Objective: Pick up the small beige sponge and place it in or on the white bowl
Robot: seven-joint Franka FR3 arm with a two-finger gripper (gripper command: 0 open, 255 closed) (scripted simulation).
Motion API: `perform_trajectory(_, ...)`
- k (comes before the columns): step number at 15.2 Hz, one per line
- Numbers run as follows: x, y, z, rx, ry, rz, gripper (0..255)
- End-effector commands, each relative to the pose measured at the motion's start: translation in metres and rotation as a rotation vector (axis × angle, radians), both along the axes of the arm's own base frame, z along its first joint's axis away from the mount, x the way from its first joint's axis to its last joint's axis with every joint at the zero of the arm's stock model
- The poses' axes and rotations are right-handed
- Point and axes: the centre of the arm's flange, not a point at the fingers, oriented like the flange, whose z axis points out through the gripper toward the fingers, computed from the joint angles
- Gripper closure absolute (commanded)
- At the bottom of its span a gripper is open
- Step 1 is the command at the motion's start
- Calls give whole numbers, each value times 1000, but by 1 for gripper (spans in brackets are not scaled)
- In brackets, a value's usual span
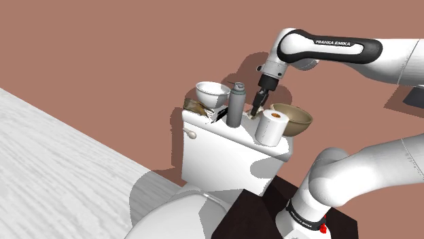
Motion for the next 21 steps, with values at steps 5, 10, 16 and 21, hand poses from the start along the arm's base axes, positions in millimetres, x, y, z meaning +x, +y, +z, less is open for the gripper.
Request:
perform_trajectory(5, -1, 0, 32, 0, 0, 0, 255)
perform_trajectory(10, -1, 0, 58, 0, 0, 0, 255)
perform_trajectory(16, -1, 0, 90, 0, 0, 0, 255)
perform_trajectory(21, -1, 0, 114, 0, 0, 0, 255)
